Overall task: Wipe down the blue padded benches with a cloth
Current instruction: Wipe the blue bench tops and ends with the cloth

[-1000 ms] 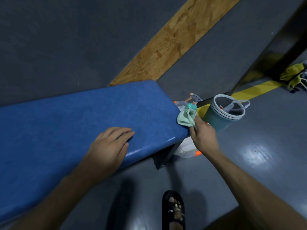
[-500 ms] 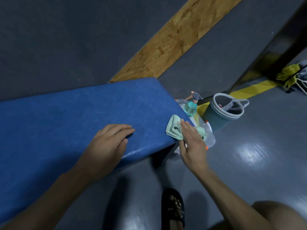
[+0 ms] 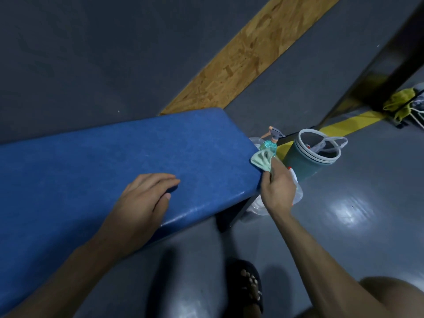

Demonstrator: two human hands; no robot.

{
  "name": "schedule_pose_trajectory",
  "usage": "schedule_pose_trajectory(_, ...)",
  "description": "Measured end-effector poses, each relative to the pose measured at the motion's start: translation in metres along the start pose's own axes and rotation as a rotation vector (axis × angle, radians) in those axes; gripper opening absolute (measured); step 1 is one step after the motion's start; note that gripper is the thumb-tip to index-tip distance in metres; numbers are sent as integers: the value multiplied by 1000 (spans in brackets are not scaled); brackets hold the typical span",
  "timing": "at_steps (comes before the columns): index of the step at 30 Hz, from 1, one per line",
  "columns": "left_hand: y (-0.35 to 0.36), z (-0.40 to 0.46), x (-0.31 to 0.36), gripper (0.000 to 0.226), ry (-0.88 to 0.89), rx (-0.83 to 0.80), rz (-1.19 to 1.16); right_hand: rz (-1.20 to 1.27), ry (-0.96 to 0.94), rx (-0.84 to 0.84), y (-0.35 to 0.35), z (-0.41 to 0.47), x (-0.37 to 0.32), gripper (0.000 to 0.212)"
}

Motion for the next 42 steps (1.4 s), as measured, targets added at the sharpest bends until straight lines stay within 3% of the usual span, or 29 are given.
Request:
schedule_pose_trajectory(4,1,7,-1,38,5,12,-17,53,-310,-46,-6,-15,-6,35)
schedule_pose_trajectory(7,2,11,1,36,17,14,-23,36,-122,-112,0,16,18,14)
schedule_pose_trajectory(9,3,11,1,35,36,10,-18,18,48,-122,6,28,31,17)
schedule_pose_trajectory(12,2,6,-1,34,60,-2,-9,4,92,-80,4,18,25,24)
schedule_pose_trajectory(16,3,4,-7,34,62,-3,-5,58,-193,-44,5,-20,-17,53)
schedule_pose_trajectory(19,3,4,-8,34,45,-6,0,52,-424,-146,11,-37,-34,55)
schedule_pose_trajectory(21,2,5,-7,35,20,-5,-4,7,-479,-203,8,-19,-24,54)
schedule_pose_trajectory(26,-5,-1,-4,42,-2,-7,16,-19,-98,-148,-5,20,12,43)
schedule_pose_trajectory(29,-4,-4,-7,48,-2,-44,80,51,-155,-152,1,-21,-20,53)
schedule_pose_trajectory(34,4,-7,-2,55,84,-107,257,104,-508,-286,-6,-55,-39,54)
schedule_pose_trajectory(36,4,-9,-3,59,98,-136,340,68,-419,-268,-7,-23,-16,52)
schedule_pose_trajectory(39,4,-15,-8,65,69,-186,434,3,-69,-165,-10,13,11,50)
schedule_pose_trajectory(42,5,-19,-13,68,40,-219,462,39,-115,-140,-3,-22,-22,53)
Point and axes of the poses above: each hand's wrist, its own z-axis towards the middle knuckle, its own y-axis out of the palm, x = y × z, the point moved 5 cm from there along z, towards the middle knuckle, and after that the axes turned 7 degrees about x, right-handed, at the moved point
